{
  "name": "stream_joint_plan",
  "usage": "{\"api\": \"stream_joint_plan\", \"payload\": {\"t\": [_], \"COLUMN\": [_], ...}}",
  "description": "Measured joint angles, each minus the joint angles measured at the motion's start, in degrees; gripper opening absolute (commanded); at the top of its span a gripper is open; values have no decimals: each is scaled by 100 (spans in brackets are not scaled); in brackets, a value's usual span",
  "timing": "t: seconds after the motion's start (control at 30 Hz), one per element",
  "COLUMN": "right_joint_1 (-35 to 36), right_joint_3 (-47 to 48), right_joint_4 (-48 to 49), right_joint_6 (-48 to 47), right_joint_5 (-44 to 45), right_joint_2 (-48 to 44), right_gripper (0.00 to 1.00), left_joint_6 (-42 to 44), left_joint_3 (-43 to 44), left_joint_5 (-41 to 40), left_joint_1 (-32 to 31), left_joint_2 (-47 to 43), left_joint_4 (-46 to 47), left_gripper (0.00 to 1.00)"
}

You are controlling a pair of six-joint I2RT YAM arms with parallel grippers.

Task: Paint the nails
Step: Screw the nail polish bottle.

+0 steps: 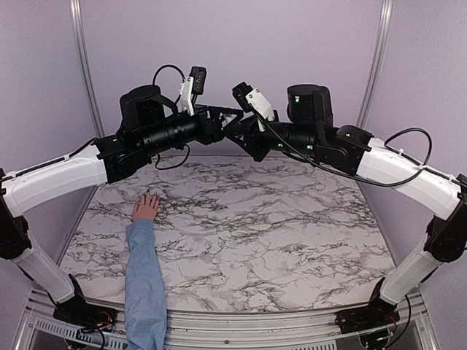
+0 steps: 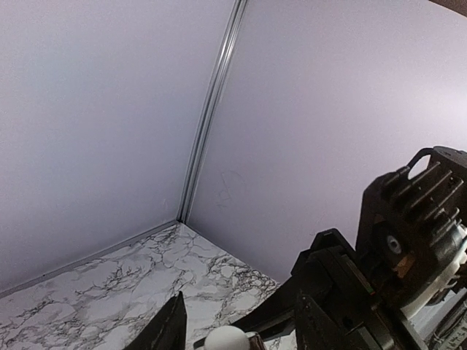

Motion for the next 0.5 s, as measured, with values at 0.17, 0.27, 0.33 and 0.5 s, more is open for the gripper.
{"api": "stream_joint_plan", "payload": {"t": [0.17,0.27,0.33,0.5], "right_joint_1": [48,57,57,59], "right_joint_3": [15,22,42,85], "right_joint_4": [-35,-52,-74,-109], "right_joint_6": [-81,-105,-120,-203], "right_joint_5": [302,413,468,531], "right_joint_2": [33,48,63,81], "right_gripper": [0,0,0,0], "left_joint_6": [-59,-52,-59,-92], "left_joint_3": [2,2,2,11], "left_joint_5": [-332,-459,-527,-625], "left_joint_1": [-9,-9,-9,-17], "left_joint_2": [15,15,15,15], "left_joint_4": [2,-2,-7,-11], "left_gripper": [37,19,7,0]}}
